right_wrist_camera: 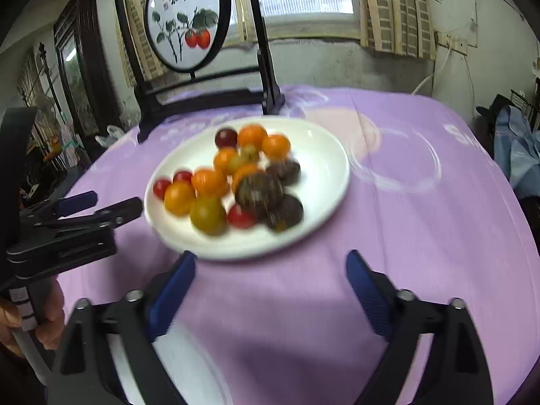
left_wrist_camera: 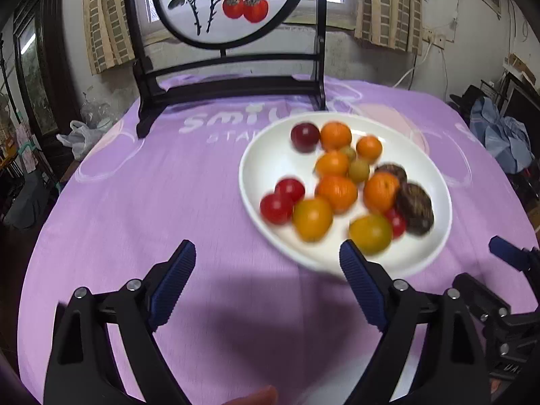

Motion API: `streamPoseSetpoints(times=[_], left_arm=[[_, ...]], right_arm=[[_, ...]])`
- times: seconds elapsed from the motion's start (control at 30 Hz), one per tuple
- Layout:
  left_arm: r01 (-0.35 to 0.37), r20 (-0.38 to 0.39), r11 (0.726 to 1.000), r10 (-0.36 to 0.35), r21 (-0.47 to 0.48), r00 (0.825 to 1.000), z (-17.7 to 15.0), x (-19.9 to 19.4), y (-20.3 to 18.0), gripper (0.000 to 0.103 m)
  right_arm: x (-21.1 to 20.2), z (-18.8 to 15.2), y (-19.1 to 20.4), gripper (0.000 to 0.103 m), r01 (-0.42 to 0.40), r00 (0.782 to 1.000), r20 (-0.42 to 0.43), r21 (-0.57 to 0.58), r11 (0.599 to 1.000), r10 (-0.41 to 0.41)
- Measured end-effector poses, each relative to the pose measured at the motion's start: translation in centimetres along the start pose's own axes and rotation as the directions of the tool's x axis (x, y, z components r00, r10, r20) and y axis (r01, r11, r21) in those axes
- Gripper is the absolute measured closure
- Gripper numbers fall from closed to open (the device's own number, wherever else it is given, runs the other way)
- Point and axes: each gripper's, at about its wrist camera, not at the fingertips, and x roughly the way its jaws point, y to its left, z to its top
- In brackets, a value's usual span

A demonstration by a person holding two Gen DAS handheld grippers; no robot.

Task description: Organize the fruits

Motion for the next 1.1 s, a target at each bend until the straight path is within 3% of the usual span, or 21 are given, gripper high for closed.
streamPoseSetpoints(times=[0.23,0.43,0.83,1.1], left_arm=[[0.022,-0.033,1.0,-0.023,-0.017,0.999,-5.0,-2.6,0.5,0.017],[0.03,-0.024,0.999,-0.031,-0.014,0.999,-6.8,-4.6,0.0,0.013],[0.064,-0.015,0.998,-0.064,0.011,0.998,-9.2,-6.3,-1.5,0.011],[0.04,-0.056,0.999,-0.039,0.011,0.998,-10.5,-4.8,-1.2,0.008]], right_arm=[[-3.2,-3.9,-0.3,0.003,0.047,0.999,-0.025,-0.021,0.999,-0.048],[-4.5,-6.3,-0.7,0.003,0.096,0.995,-0.026,-0.025,0.995,-0.097],[-4.7,-8.6,-1.6,0.003,0.019,1.0,-0.025,0.026,0.999,-0.018],[-4.4,-9.3,-1.4,0.003,0.04,0.998,-0.053,-0.011,0.999,-0.041]])
